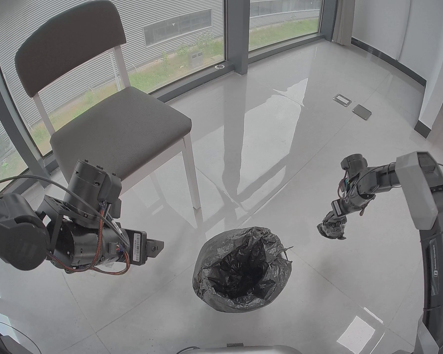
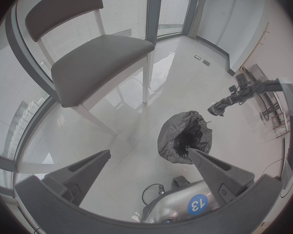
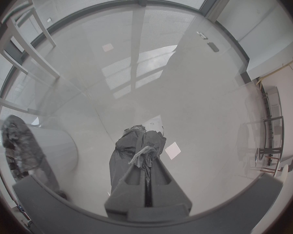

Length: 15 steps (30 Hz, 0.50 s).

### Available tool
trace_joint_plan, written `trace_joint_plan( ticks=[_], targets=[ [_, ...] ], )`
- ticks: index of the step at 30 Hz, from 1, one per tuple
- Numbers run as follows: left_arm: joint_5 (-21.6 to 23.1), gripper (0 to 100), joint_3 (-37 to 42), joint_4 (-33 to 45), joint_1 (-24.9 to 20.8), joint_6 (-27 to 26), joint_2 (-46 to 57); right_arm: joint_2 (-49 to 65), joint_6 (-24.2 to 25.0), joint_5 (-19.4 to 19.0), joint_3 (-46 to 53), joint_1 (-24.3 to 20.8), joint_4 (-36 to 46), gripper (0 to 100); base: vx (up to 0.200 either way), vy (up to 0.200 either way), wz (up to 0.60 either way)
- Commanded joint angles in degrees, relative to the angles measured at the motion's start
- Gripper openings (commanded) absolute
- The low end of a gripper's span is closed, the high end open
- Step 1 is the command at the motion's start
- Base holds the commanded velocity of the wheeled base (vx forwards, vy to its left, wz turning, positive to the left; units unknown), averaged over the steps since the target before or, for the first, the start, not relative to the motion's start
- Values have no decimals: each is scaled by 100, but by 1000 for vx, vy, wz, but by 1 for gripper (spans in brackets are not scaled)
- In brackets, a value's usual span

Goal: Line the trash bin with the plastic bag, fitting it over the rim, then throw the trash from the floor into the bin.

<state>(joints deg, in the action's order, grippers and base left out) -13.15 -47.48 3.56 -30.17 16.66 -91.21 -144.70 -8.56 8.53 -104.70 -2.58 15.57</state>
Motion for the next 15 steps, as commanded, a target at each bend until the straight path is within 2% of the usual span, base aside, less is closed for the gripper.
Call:
trace_joint_plan(
  ticks=[1,9,15],
  targets=[
    [23,100,248,-13,161,-5,-81,1770,-23,-247,829,-427,-36,0,0,0,0],
    [23,100,380,-31,196,-14,-195,3273,-32,-906,2165,-1631,-45,0,0,0,0],
    [-3,100,336,-171,205,-32,-187,3721,12,-950,2780,-2484,-36,0,0,0,0]
  ],
)
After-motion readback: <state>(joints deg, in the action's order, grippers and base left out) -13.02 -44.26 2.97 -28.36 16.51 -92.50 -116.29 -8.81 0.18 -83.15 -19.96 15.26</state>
